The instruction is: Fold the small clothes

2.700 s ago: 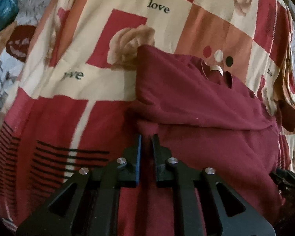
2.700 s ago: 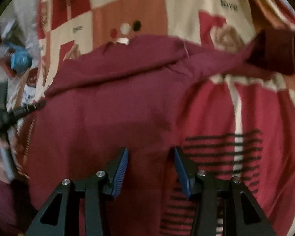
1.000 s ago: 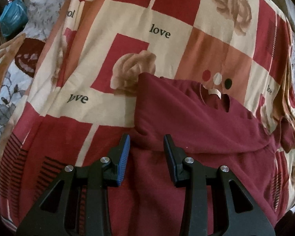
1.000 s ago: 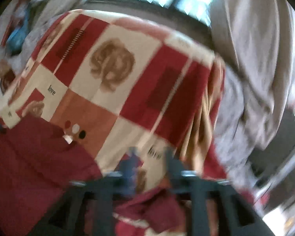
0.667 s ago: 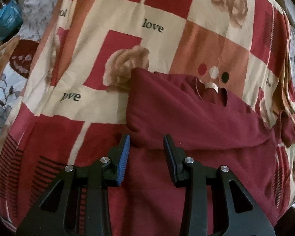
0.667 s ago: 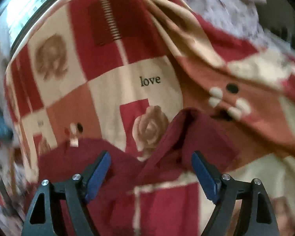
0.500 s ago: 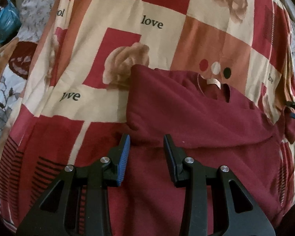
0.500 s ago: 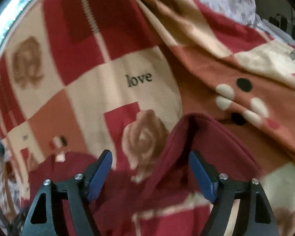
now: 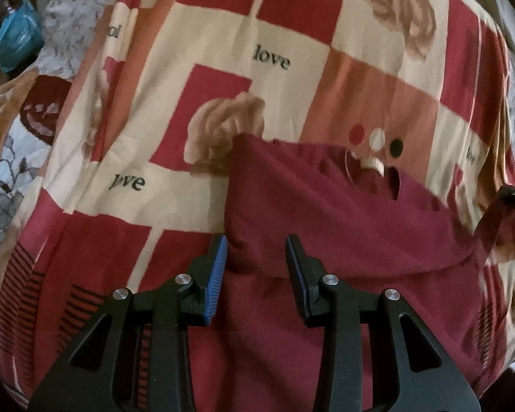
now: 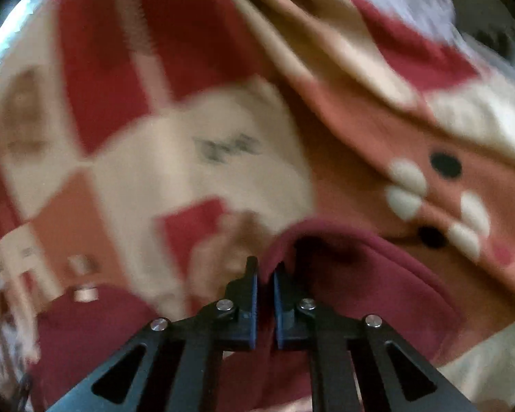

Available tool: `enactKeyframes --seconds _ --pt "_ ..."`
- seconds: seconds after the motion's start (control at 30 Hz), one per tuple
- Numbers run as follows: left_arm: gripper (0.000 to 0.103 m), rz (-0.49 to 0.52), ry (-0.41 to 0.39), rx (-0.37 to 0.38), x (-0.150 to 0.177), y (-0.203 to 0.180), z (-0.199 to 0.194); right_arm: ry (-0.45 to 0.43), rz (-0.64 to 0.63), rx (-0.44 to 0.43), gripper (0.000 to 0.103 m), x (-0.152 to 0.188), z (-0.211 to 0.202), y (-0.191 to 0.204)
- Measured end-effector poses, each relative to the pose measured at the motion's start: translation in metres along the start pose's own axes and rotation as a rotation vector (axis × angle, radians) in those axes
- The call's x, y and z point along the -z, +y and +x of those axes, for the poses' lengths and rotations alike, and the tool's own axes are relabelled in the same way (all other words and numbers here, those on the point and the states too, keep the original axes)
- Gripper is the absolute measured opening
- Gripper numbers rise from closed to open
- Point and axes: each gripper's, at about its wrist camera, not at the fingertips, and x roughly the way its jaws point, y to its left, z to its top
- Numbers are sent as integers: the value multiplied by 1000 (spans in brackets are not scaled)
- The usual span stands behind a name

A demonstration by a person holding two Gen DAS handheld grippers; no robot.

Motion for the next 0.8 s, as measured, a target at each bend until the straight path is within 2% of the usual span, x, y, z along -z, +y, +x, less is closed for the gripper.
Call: enactKeyframes --seconds 0.1,0.17,0.23,0.33,0.37,0.4,0.43,0.47,0.53,0.57,0.6,0.67,0.8 --pt "35 -38 -20 10 -2 6 -3 -48 -197 -142 7 15 -42 74" --pt "35 -55 -14 14 -2 10 -1 -27 -311 -219 7 36 -49 118" --pt "35 -63 -4 16 -2 11 1 28 -425 -284 7 67 -41 158" --pt "35 -57 -5 26 -2 10 2 147 -540 -314 7 122 -10 189" --pt "35 -54 -8 30 -2 9 1 199 -559 -309 7 137 3 194" --pt "39 -50 -9 42 -2 8 1 277 -569 -295 9 155 19 197" --pt "47 -45 -7 63 -2 6 1 313 -566 -282 10 164 26 197" --pt "49 -43 -6 83 -2 4 0 323 -548 -271 13 170 30 192" --pt "52 -34 -7 125 -1 0 -1 311 -504 -285 25 171 27 182" --pt "53 -24 -7 141 -1 -5 -1 307 -476 -305 41 170 22 176" --pt "53 -15 -7 150 -2 -9 -1 279 -443 -319 49 167 11 168" --pt "53 13 -6 185 -2 -23 -1 227 -427 -311 51 164 -6 157" --pt "55 -2 52 293 -11 -47 7 196 -368 -305 51 158 -27 127"
